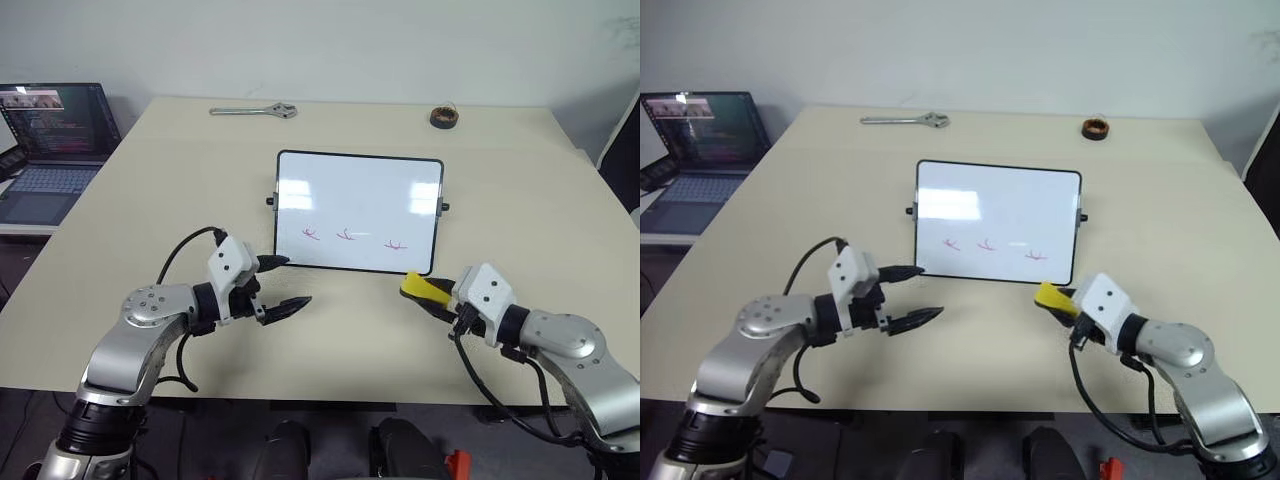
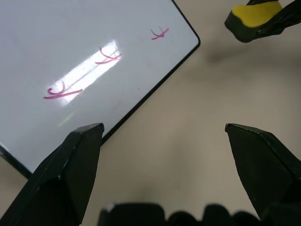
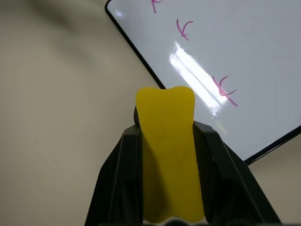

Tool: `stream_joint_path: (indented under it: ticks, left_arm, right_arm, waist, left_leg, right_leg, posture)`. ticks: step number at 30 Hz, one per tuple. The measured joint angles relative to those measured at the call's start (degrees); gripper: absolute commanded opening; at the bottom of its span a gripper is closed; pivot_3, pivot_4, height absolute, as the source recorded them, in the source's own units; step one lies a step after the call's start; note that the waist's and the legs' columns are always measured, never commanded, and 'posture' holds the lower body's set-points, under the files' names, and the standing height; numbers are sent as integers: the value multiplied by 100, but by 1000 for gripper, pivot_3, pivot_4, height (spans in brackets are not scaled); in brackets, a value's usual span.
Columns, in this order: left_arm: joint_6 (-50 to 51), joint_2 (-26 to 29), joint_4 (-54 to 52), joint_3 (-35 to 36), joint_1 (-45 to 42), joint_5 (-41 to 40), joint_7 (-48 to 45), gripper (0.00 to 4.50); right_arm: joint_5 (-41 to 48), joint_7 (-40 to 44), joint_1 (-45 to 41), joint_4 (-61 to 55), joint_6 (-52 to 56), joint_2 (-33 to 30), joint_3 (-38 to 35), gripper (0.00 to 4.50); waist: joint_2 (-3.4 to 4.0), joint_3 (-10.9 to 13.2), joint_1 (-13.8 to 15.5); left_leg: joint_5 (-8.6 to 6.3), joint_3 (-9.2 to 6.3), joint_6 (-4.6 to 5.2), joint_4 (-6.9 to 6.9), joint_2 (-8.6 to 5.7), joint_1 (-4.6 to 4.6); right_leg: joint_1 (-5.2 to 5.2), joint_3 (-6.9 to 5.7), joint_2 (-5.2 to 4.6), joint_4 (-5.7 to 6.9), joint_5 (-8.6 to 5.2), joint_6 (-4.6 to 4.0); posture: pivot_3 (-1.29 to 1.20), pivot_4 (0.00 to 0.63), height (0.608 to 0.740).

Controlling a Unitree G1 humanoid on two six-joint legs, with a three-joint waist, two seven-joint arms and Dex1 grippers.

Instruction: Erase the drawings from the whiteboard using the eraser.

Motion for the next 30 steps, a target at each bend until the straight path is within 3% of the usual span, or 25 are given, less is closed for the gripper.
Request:
stream_joint_path:
  ticks: [9,16,20,30]
  left_arm:
    - [-280,6,194,-208,-93,131,-167,4500]
    - [-276,-15,208,-342,-279,166,-160,4500]
    - [-233,-18,161,-363,-270,167,-86,4500]
    - [-152,-20,73,-356,-231,149,-31,4500]
  right_arm:
    - [-1267,-981,-1637,1346,-467,793,888,1102]
    - [-1937,-999,-2622,2713,-671,1220,1647,1102]
    - [-2028,-976,-2690,2872,-637,1193,1665,1102]
    - [-1886,-584,-1844,2333,-338,449,1032,1102]
  waist:
    - [-1,1,-12]
    - [-1,2,-5]
    - [-2,1,5]
    - [-15,-8,35]
  left_leg:
    - [1,4,-1,2,-4,4]
    - [0,1,-1,1,1,-5]
    - [0,-3,0,4,2,-1]
    - [2,-7,2,10,-2,23]
  right_leg:
    - [-4,2,8,10,1,-2]
    - [-7,0,5,6,0,-2]
    - [-2,-3,0,9,0,-2]
    - [26,-6,0,15,1,-1]
  posture:
    - [0,150,740]
    - [0,150,740]
    - [0,150,740]
    - [0,150,740]
